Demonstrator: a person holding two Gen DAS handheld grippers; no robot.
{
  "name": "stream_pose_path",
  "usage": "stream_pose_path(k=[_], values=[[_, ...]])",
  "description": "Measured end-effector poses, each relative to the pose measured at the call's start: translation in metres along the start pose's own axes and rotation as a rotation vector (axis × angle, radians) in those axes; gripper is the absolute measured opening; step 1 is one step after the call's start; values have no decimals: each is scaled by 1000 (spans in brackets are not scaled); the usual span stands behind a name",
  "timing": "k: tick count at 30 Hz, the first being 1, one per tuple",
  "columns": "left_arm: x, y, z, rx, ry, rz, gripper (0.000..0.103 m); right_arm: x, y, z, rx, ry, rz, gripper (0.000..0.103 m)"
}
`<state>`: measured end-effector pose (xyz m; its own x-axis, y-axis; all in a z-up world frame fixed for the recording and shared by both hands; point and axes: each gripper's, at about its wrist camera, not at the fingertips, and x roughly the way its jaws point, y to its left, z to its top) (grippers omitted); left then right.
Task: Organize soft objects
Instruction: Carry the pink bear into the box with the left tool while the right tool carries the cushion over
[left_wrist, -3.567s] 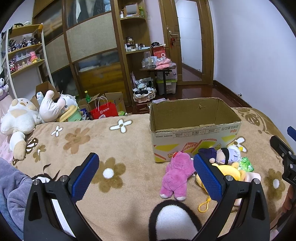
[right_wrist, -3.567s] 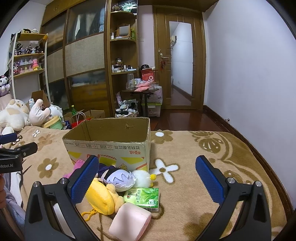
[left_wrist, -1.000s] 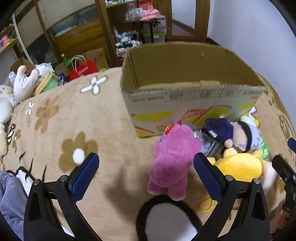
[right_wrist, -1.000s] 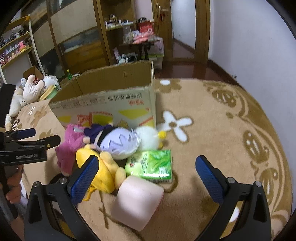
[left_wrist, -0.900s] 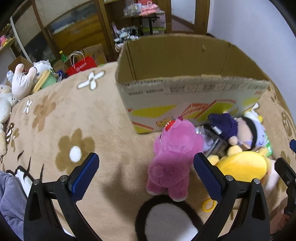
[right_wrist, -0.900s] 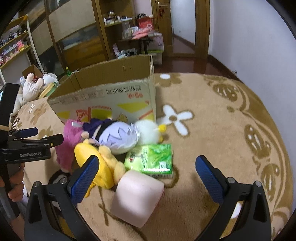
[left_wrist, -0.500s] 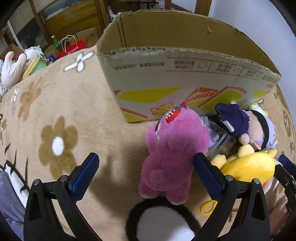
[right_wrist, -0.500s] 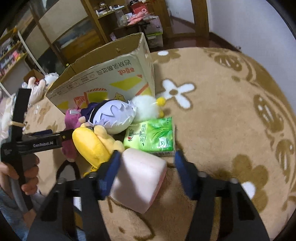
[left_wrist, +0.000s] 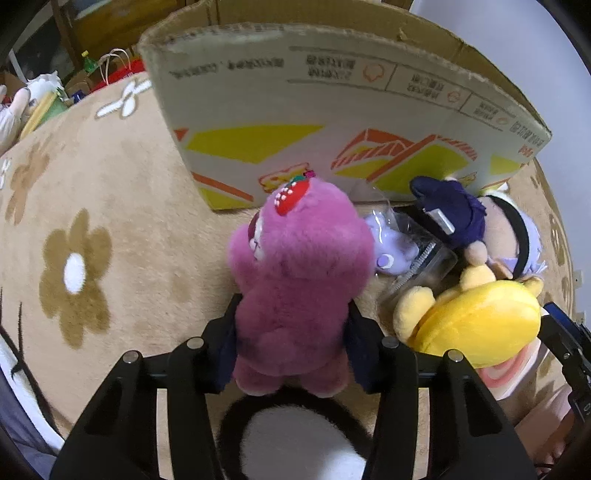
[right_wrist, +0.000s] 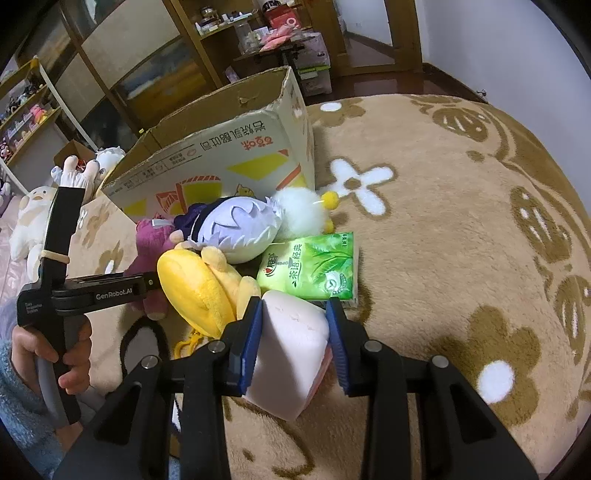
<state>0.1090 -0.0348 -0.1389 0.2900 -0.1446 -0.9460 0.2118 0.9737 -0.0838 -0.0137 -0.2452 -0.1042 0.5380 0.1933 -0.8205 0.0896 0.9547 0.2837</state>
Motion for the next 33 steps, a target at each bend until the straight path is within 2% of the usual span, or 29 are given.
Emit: stream_pose_path(k=[8,11,20,24,28,33], values=[[-35,-6,-9,-10,-95,32,47,-7,2,1,-8,-32,-4,23],[-52,-6,-17,-8,-126,41,47,-16,7,0,-27,-67,-20,21],[-103,-16,-39,-8,-287,72,47,-50,23,0,-88,-222,-73,20],[-122,-7,-39,-10,-355,80,47,-67,32,5,-118,-313,-106,20],[-138,-8,-42,19,-426,102,47,-78,41,13,-158,-363,-148,20],[-153,-14,-39,47,-471,87,47,-88,48,25,-177,-414,-154,20]])
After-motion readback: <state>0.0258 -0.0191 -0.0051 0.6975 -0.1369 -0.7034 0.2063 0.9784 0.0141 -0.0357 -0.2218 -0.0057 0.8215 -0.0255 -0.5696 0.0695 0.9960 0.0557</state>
